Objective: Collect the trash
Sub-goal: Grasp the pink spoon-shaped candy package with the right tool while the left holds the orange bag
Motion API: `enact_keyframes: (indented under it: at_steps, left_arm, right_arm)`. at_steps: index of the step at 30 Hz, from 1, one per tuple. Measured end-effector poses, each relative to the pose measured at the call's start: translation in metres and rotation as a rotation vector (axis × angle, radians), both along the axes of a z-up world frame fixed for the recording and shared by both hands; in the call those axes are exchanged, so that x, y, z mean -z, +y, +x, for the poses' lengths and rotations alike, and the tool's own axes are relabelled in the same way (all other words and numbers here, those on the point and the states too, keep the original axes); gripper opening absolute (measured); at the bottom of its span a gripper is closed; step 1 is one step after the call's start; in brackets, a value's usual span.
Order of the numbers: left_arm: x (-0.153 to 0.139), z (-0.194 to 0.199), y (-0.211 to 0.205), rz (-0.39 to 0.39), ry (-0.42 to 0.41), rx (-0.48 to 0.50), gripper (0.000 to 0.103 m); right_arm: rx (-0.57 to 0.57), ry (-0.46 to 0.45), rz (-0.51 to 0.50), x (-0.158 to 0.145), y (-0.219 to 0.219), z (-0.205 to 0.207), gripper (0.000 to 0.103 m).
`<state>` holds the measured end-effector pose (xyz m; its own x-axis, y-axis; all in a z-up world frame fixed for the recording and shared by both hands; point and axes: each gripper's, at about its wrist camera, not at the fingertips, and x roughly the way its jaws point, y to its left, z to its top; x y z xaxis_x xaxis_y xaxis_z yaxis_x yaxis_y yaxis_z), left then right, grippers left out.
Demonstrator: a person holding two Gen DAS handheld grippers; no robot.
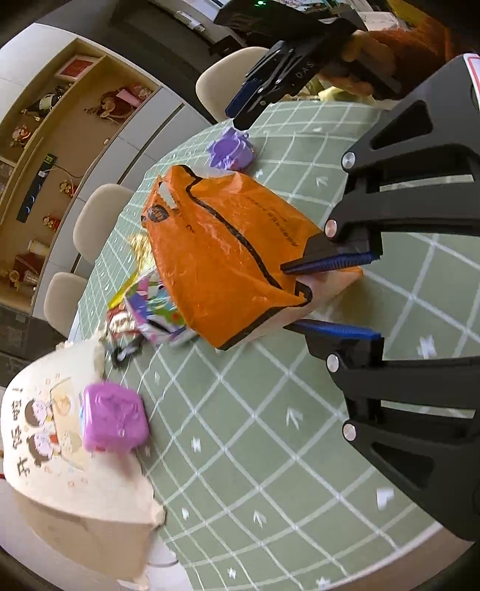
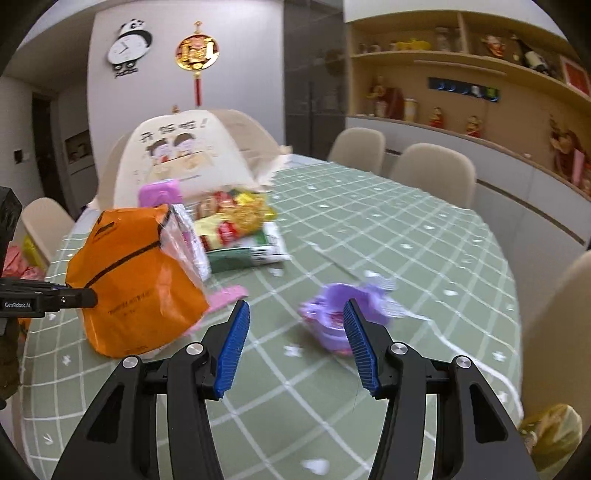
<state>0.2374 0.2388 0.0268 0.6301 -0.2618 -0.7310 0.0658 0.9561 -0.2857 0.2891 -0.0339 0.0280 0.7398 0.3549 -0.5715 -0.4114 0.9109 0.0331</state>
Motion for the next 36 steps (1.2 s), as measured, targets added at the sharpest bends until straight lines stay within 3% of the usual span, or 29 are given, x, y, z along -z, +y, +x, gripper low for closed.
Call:
enact_keyframes:
  at_steps: [1, 5, 11, 12, 13, 14, 17, 23, 29, 33, 36]
  left_arm:
    - [-0.002, -0.002, 0.005, -0.001, -0.005, -0.012, 0.026]
    - [-0.004, -0.006, 0.027, -0.047, -0.040, -0.084, 0.055]
    - [0.010, 0.010, 0.030, -0.049, -0.034, -0.137, 0.057]
    - [0.015, 0.014, 0.027, -0.048, -0.020, -0.134, 0.057]
    - [0.018, 0.015, 0.025, -0.056, -0.008, -0.126, 0.046]
    - [0.020, 0.016, 0.024, -0.060, 0.001, -0.116, 0.029]
    - [0.019, 0.013, 0.023, -0.047, 0.004, -0.088, 0.016]
    - [0.007, -0.012, 0.048, 0.007, -0.044, -0.129, 0.015]
    - [0.011, -0.027, 0.089, -0.032, -0.036, -0.220, 0.015]
    - [0.014, -0.028, 0.088, -0.041, -0.022, -0.195, 0.016]
    - [0.016, -0.028, 0.080, -0.050, -0.019, -0.156, 0.022]
  right_arm:
    - [-0.020, 0.006, -0.002, 0.001, 0.006, 0.000, 0.050]
    - [-0.048, 0.009, -0.035, 0.003, 0.020, -0.002, 0.050]
    - [-0.048, 0.020, -0.026, 0.003, 0.020, -0.006, 0.050]
    - [-0.046, 0.017, -0.032, 0.003, 0.021, -0.007, 0.050]
    - [-0.046, 0.015, -0.037, 0.003, 0.020, -0.007, 0.050]
    - [-0.048, 0.017, -0.043, 0.003, 0.019, -0.008, 0.050]
    - [-0.056, 0.033, -0.044, 0.005, 0.019, -0.006, 0.050]
    - [-0.121, 0.098, -0.066, 0.023, 0.042, 0.009, 0.050]
    - [-0.215, 0.137, -0.077, 0.036, 0.079, 0.018, 0.050]
    - [-0.275, 0.123, -0.119, 0.037, 0.104, 0.022, 0.050]
    - [-0.291, 0.149, -0.165, 0.043, 0.114, 0.028, 0.049]
